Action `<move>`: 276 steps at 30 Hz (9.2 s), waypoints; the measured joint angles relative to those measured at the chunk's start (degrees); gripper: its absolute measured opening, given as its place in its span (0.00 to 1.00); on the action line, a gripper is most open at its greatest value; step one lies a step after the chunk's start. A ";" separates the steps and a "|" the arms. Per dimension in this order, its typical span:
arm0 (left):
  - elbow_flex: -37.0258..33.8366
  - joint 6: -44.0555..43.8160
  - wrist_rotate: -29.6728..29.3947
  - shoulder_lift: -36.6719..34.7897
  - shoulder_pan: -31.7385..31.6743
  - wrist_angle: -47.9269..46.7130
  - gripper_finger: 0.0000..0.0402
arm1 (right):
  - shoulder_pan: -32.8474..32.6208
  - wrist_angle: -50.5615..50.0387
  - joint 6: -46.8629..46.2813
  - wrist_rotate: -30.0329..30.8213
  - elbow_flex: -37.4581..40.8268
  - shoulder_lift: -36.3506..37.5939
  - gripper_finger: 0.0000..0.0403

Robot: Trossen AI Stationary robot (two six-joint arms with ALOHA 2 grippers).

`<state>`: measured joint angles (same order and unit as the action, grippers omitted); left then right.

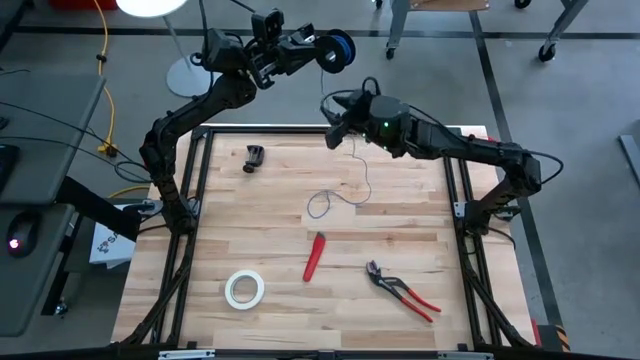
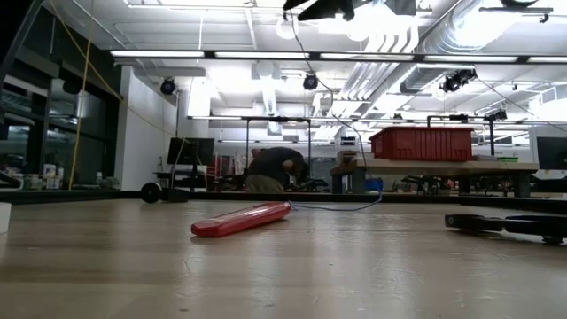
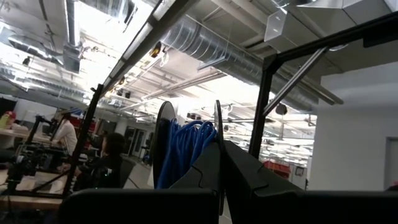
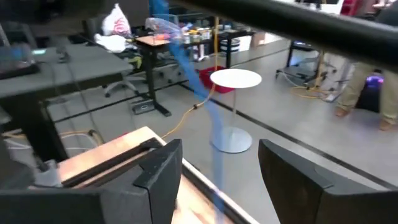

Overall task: Coil cords
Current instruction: Coil the blue wire cable onto the black spool

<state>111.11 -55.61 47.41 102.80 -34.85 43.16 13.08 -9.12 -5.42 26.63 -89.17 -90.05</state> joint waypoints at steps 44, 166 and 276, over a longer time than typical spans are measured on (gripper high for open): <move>0.00 4.34 1.90 -2.11 -5.89 -12.69 0.00 | -1.45 -14.47 -3.83 -8.69 0.00 6.03 0.00; 0.02 22.11 0.42 -8.26 -2.54 -25.99 0.00 | 3.98 20.61 -2.06 -26.16 0.00 3.35 0.50; -0.02 32.94 -6.30 -11.96 -8.39 -39.37 0.00 | 3.09 7.82 -9.02 -20.72 -0.02 0.84 0.07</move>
<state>111.09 -22.68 41.11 90.85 -43.24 3.79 16.18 -1.29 -14.44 5.92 -89.19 -89.21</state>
